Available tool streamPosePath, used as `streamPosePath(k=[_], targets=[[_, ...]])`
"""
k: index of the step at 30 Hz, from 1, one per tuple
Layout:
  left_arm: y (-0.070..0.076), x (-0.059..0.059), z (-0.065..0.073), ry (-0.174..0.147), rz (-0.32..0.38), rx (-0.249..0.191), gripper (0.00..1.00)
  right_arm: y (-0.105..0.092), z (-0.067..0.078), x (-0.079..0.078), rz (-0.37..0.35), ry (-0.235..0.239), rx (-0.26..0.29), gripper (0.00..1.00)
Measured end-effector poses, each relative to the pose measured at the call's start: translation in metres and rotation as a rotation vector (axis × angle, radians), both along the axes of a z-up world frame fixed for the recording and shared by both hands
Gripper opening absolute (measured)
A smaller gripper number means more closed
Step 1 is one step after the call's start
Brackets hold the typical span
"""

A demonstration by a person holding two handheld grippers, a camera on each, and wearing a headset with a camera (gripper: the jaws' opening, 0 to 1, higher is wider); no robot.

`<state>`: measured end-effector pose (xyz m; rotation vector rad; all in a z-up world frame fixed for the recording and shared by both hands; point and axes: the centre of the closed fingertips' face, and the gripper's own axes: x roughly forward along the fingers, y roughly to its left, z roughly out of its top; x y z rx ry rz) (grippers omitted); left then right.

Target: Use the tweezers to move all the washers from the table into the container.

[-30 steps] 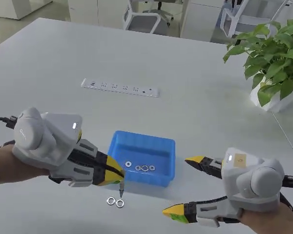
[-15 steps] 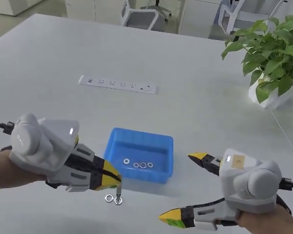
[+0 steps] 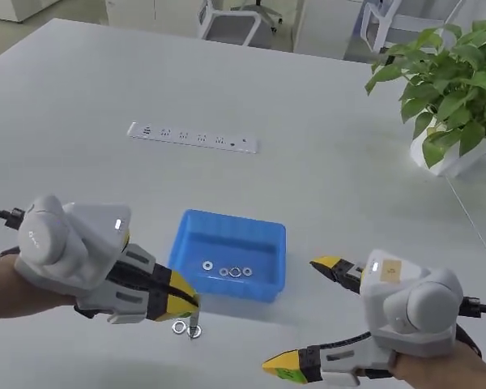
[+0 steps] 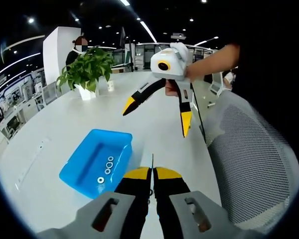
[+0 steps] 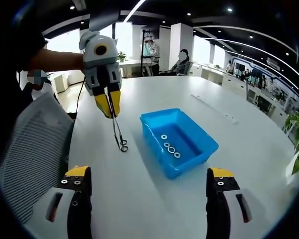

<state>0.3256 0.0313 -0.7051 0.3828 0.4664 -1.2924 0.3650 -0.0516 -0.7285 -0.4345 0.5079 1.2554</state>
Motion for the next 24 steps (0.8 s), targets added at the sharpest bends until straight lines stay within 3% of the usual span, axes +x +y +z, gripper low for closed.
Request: streamPosePath(k=[14, 24], targets=[[-0.001, 0.001, -0.001, 0.003, -0.005, -0.013, 0.06, -0.001, -0.005, -0.003, 0.008, 0.011, -0.011, 0.95], [0.002, -0.003, -0.001, 0.015, -0.051, 0.013, 0.05, 0.012, -0.004, -0.011, 0.065, 0.007, 0.011, 0.83]])
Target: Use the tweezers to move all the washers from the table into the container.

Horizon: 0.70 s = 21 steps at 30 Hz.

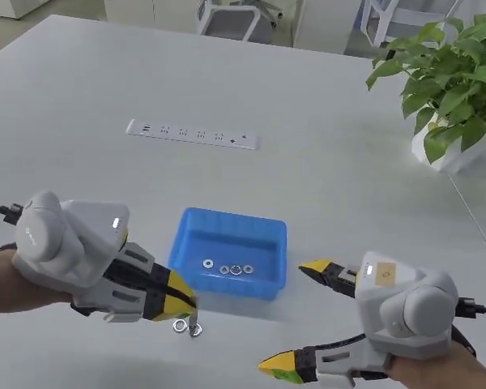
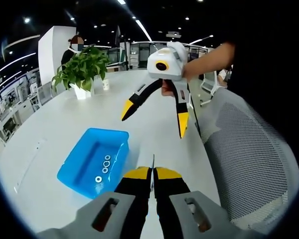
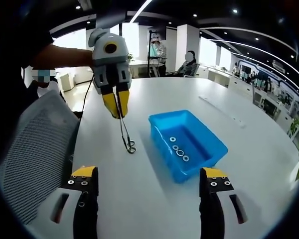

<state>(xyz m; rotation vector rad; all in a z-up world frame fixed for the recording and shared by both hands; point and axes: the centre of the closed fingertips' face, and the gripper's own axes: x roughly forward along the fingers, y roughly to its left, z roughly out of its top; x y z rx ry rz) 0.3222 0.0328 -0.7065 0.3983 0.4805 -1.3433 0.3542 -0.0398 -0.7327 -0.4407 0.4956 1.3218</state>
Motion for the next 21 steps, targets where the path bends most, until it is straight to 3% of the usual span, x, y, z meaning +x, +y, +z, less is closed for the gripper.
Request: streamPosePath(k=[21], targets=[[0.004, -0.003, -0.001, 0.02, -0.095, 0.056, 0.05, 0.049, -0.007, -0.019, 0.187, -0.005, 0.011, 0.48]])
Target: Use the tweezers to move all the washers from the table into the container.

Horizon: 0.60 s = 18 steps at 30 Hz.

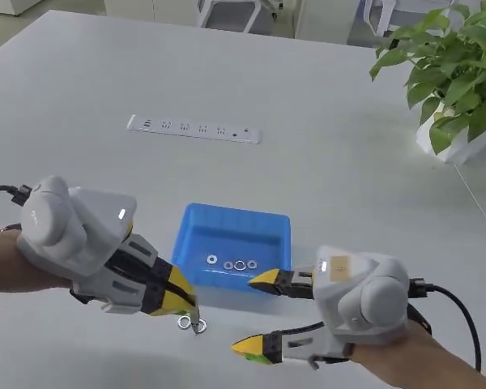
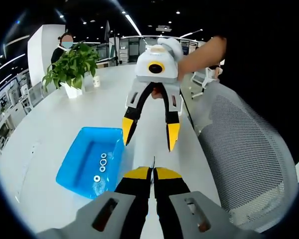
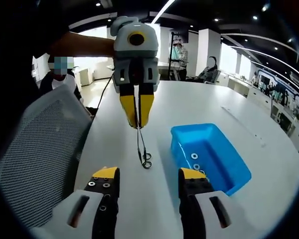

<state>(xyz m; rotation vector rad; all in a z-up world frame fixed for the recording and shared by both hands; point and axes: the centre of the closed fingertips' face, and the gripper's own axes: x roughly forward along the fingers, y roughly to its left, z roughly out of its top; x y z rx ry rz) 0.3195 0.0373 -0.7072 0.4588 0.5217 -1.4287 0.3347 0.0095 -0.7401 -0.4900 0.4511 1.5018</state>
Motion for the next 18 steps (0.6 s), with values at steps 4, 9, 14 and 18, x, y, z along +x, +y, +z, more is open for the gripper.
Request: streamPosePath(k=[4, 9, 14, 18], targets=[[0.002, -0.001, 0.0, 0.001, -0.013, 0.011, 0.05, 0.01, -0.003, -0.006, 0.037, 0.002, -0.005, 0.42], [0.002, 0.0, 0.0, 0.002, -0.024, 0.017, 0.05, 0.022, -0.007, -0.01, 0.067, -0.009, -0.016, 0.37], [0.001, 0.0, 0.0, 0.003, -0.03, 0.018, 0.05, 0.034, -0.006, -0.01, 0.079, -0.003, -0.001, 0.3], [0.001, 0.0, 0.0, 0.004, -0.034, 0.02, 0.05, 0.041, -0.01, -0.01, 0.092, 0.0, -0.008, 0.26]])
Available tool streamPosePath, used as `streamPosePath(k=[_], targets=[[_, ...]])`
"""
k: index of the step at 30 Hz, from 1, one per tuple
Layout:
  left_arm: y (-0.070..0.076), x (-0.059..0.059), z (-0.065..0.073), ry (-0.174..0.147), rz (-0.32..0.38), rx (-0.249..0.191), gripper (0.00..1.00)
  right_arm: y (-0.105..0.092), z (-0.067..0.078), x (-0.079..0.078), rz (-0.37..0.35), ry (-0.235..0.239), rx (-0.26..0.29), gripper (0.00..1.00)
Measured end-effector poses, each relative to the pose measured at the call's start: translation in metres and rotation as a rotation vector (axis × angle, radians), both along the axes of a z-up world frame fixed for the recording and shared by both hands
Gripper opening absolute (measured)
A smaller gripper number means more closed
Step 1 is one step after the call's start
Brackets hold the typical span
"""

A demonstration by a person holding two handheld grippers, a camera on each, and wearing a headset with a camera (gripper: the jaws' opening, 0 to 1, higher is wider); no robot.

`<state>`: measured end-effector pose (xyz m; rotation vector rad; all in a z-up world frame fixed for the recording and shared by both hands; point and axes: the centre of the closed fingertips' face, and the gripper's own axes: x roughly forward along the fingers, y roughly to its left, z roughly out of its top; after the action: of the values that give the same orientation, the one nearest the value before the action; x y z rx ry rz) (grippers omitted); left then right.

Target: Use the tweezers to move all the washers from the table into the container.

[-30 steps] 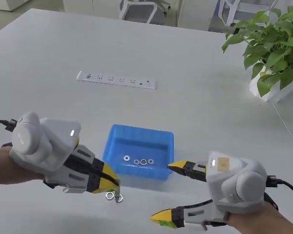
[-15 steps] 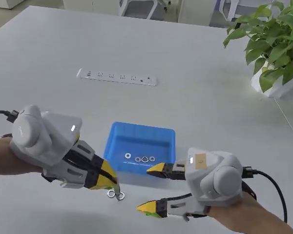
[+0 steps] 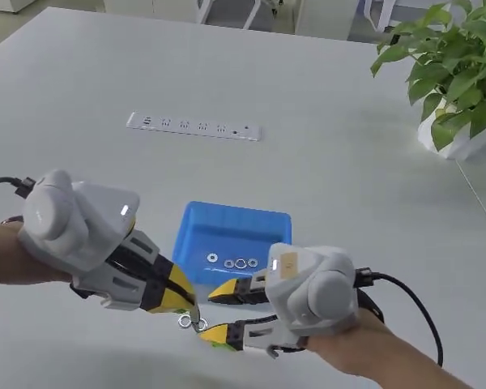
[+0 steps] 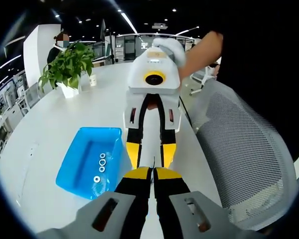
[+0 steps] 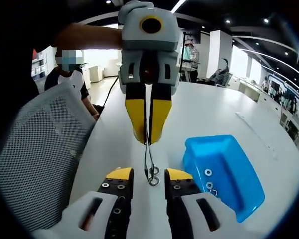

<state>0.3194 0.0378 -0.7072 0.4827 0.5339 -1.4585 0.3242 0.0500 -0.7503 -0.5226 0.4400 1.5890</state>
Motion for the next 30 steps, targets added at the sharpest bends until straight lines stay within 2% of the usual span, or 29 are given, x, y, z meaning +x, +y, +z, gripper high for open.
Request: streamPosePath(k=[10, 19, 20, 23, 30], targets=[[0.0, 0.0, 0.0, 0.003, -0.002, 0.003, 0.05, 0.011, -0.011, -0.001, 0.02, 0.004, -0.031, 0.17], [0.0, 0.002, 0.0, 0.004, 0.002, 0.004, 0.05, 0.013, -0.018, -0.001, 0.017, 0.002, -0.054, 0.11], [0.0, 0.002, 0.0, 0.005, 0.001, 0.005, 0.05, 0.014, -0.019, -0.001, 0.017, -0.017, -0.059, 0.11], [0.0, 0.002, -0.001, 0.004, 0.002, 0.007, 0.05, 0.014, -0.021, -0.001, 0.016, -0.032, -0.074, 0.1], [-0.001, 0.003, -0.001, 0.008, 0.007, 0.007, 0.05, 0.013, -0.021, 0.0, 0.012, -0.039, -0.091, 0.09]])
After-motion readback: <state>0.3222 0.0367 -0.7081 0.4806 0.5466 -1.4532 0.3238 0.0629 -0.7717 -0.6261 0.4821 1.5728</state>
